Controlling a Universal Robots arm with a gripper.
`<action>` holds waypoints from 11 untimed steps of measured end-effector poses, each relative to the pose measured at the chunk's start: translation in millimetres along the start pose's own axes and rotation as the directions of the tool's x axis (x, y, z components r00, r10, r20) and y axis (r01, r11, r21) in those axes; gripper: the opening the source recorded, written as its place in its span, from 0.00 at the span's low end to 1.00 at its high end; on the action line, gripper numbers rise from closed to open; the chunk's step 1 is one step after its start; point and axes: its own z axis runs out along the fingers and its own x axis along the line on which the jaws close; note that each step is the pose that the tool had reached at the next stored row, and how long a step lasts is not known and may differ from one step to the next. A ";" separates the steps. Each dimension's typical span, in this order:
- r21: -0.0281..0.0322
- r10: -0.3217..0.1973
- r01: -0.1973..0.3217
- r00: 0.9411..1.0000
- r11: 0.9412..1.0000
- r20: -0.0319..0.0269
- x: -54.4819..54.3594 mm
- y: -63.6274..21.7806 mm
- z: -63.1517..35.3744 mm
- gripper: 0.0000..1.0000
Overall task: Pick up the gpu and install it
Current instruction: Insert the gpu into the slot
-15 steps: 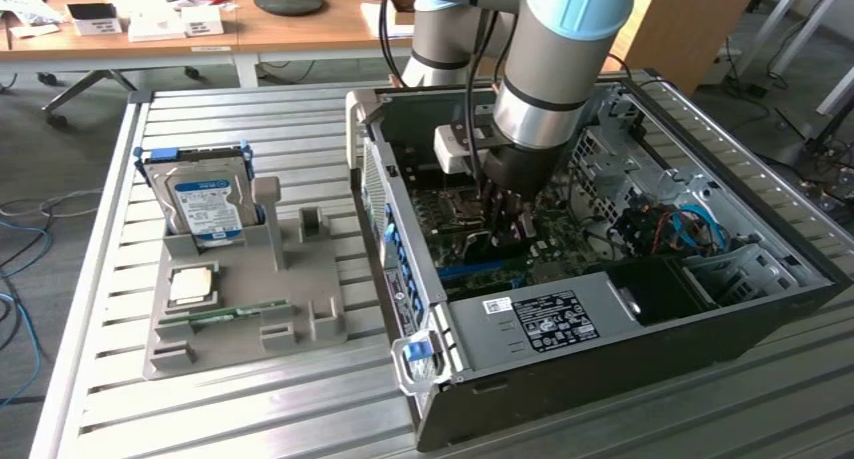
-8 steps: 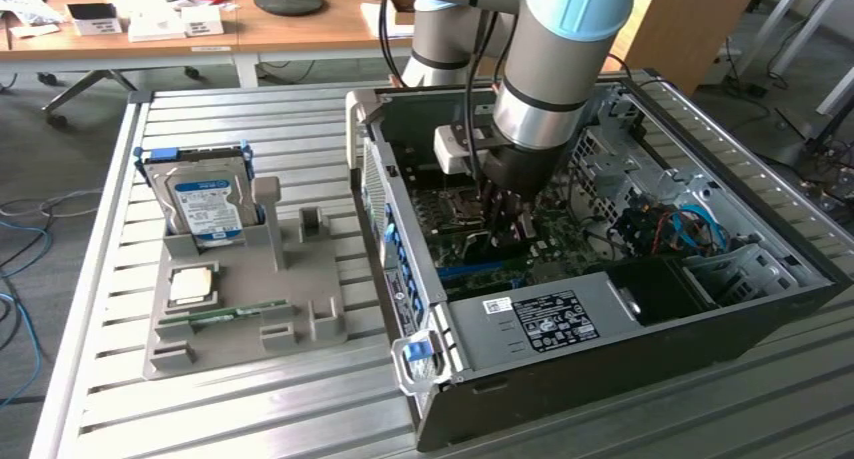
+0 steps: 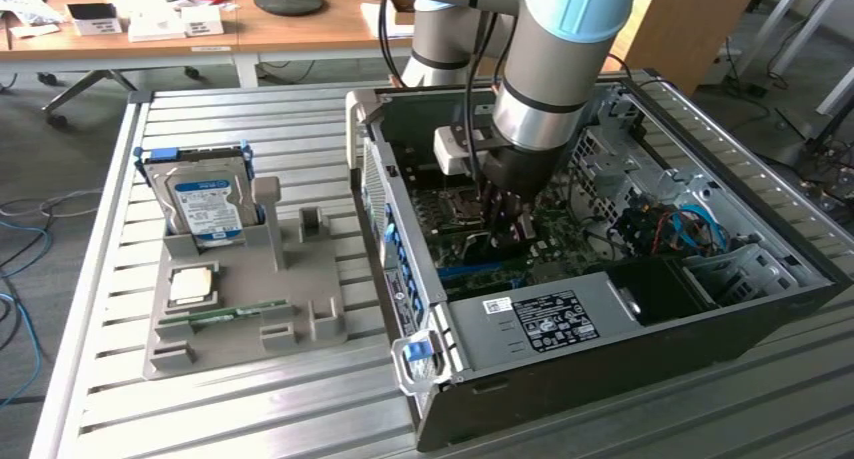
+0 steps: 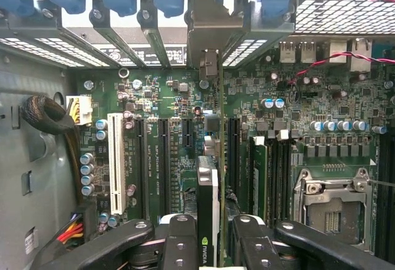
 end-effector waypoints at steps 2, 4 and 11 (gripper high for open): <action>0.000 0.000 0.000 1.000 1.000 0.000 0.0 0.0 0.1 0.27; 0.000 0.002 -0.002 1.000 1.000 0.000 0.0 0.0 0.1 0.27; 0.000 0.005 -0.005 1.000 1.000 -0.002 0.0 0.0 0.5 0.27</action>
